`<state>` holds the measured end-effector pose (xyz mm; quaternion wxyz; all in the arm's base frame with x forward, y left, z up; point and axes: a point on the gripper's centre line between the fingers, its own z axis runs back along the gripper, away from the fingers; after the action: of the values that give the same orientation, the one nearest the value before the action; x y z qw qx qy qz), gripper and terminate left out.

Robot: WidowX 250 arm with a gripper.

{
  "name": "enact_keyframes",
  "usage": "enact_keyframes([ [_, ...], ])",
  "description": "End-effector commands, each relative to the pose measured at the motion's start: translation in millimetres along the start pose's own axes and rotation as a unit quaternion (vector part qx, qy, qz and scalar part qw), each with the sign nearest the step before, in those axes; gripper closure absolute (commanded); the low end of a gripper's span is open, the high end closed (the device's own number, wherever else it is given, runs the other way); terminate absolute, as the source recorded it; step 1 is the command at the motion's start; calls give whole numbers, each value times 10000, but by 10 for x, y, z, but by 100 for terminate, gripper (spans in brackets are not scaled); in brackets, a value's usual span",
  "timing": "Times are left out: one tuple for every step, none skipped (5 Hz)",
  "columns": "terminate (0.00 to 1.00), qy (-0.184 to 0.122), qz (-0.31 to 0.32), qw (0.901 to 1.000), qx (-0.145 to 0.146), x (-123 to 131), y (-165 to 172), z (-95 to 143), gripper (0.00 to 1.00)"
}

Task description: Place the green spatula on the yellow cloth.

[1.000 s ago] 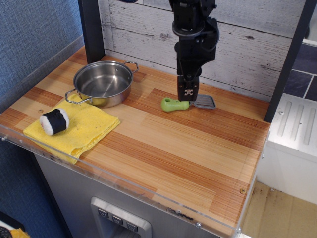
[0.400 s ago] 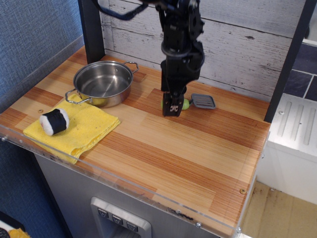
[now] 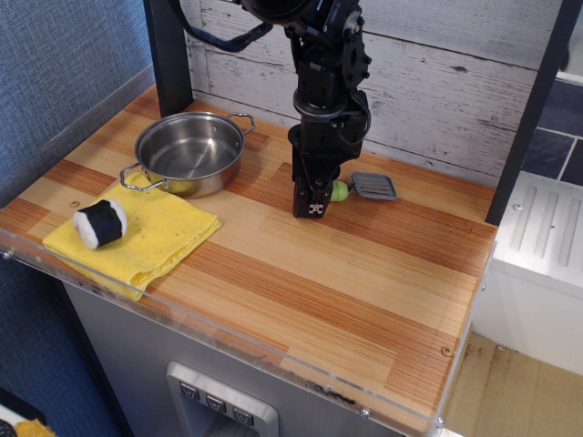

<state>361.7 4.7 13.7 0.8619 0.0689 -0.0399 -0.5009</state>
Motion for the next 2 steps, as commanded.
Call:
enact_keyframes([
  [0, -168, -52, 9997, 165, 32, 57, 130, 100],
  [0, -210, -55, 9996, 175, 34, 54, 181, 100],
])
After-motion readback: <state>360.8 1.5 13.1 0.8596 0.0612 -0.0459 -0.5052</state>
